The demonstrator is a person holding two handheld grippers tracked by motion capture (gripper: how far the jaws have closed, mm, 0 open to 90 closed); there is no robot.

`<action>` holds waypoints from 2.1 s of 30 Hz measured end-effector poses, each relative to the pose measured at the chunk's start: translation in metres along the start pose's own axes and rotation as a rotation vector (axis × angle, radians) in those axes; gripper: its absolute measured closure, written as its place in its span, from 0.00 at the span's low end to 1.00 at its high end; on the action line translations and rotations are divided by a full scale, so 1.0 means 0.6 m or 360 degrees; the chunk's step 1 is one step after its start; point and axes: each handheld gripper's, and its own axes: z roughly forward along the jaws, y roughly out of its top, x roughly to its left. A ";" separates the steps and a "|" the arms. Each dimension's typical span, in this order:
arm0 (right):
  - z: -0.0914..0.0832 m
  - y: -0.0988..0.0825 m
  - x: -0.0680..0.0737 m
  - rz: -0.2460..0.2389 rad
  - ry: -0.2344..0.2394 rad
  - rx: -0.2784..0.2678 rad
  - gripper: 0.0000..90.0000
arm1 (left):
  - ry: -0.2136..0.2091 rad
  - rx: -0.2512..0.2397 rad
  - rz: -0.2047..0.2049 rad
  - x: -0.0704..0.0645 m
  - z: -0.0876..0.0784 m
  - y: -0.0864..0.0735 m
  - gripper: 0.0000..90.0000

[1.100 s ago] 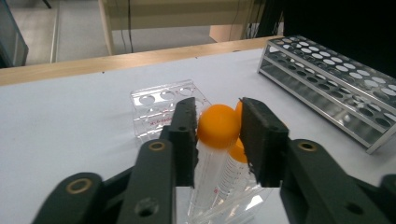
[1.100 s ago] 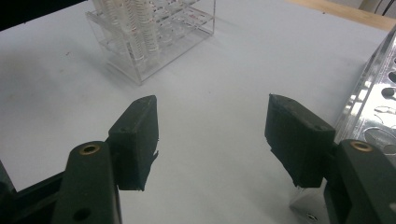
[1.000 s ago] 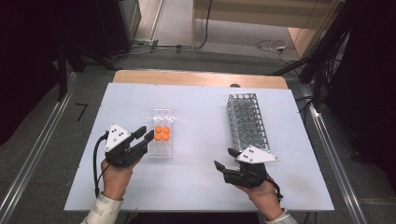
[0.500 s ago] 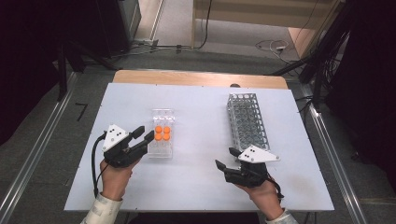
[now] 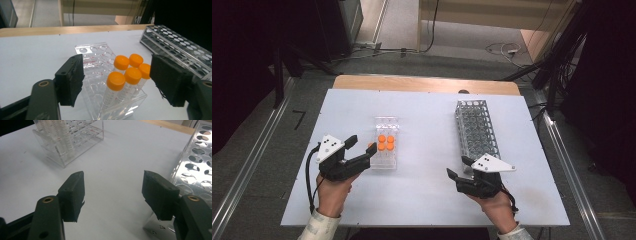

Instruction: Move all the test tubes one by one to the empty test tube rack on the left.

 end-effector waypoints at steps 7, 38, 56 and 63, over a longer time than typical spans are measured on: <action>-0.008 -0.003 -0.011 0.0018 -0.0035 -0.0010 0.37 | 0.0014 0.0013 0.0003 -0.001 -0.009 -0.011 0.25; -0.085 -0.049 -0.102 0.0159 -0.0314 -0.0079 0.34 | 0.0230 0.0050 -0.0005 0.051 -0.054 -0.082 0.23; -0.128 -0.106 -0.183 0.0282 -0.0591 -0.0019 0.34 | 0.0306 0.0065 -0.0028 0.077 -0.071 -0.098 0.23; -0.141 -0.126 -0.206 0.0334 -0.0660 0.0009 0.33 | 0.0333 0.0068 -0.0028 0.086 -0.079 -0.102 0.23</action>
